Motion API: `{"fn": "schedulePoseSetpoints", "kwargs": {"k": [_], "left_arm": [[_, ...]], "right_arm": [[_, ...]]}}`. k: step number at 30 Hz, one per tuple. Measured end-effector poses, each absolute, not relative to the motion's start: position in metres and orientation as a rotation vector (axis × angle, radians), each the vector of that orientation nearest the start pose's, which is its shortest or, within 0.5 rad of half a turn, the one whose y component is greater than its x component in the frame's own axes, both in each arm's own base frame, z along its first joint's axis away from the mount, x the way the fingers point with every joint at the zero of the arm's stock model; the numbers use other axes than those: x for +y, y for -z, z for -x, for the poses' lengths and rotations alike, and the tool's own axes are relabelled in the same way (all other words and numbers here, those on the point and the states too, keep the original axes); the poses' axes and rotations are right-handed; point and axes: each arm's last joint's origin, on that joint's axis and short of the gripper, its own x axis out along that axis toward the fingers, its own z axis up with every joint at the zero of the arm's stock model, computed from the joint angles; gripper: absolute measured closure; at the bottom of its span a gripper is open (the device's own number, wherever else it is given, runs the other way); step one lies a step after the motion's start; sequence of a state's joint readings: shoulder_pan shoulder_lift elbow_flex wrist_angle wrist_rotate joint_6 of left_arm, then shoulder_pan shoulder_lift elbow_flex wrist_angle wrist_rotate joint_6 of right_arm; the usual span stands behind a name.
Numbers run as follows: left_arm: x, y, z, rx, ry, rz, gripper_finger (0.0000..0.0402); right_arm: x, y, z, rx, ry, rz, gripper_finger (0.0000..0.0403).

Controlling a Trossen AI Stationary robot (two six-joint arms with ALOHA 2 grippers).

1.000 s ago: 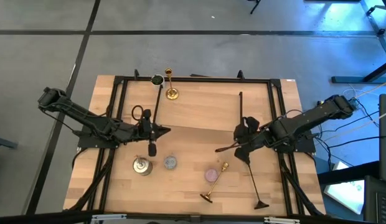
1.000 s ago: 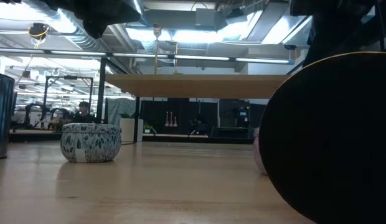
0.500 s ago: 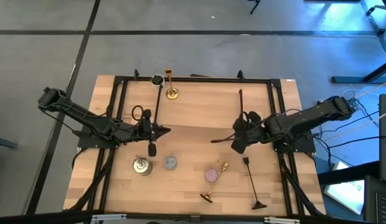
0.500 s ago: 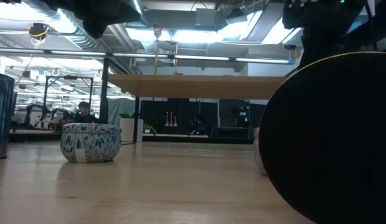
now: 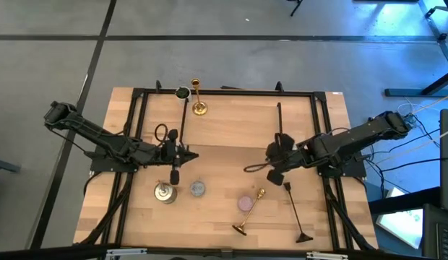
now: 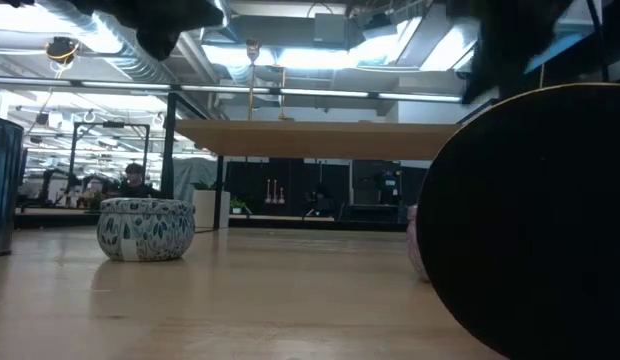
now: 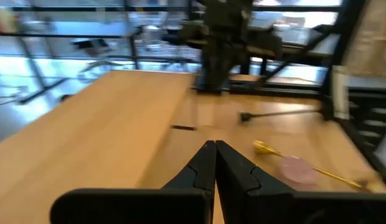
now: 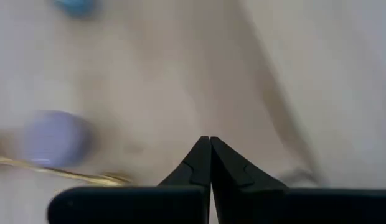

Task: Pick & Place candle stick holders
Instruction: Put the gold candle holder on the shelf

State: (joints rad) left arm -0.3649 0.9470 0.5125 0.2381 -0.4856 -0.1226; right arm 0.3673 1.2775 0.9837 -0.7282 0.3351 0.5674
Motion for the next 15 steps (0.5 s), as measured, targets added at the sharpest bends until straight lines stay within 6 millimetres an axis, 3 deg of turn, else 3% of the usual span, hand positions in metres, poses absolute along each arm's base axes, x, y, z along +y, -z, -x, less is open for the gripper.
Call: {"fn": "schedulePoseSetpoints", "kwargs": {"k": [7, 11, 15], "left_arm": [[-0.068, -0.255, -0.197, 0.147, 0.112, 0.116, 0.0398], [-0.071, -0.256, -0.196, 0.153, 0.185, 0.158, 0.04], [-0.077, -0.254, -0.196, 0.163, 0.194, 0.14, 0.0399]], "right_arm": [[0.126, -0.285, -0.238, 0.749, -0.268, -0.186, 0.04], [0.145, -0.279, -0.229, 0.779, -0.312, -0.186, 0.0396], [0.166, -0.256, -0.226, 0.87, -0.301, -0.173, 0.038]]}}
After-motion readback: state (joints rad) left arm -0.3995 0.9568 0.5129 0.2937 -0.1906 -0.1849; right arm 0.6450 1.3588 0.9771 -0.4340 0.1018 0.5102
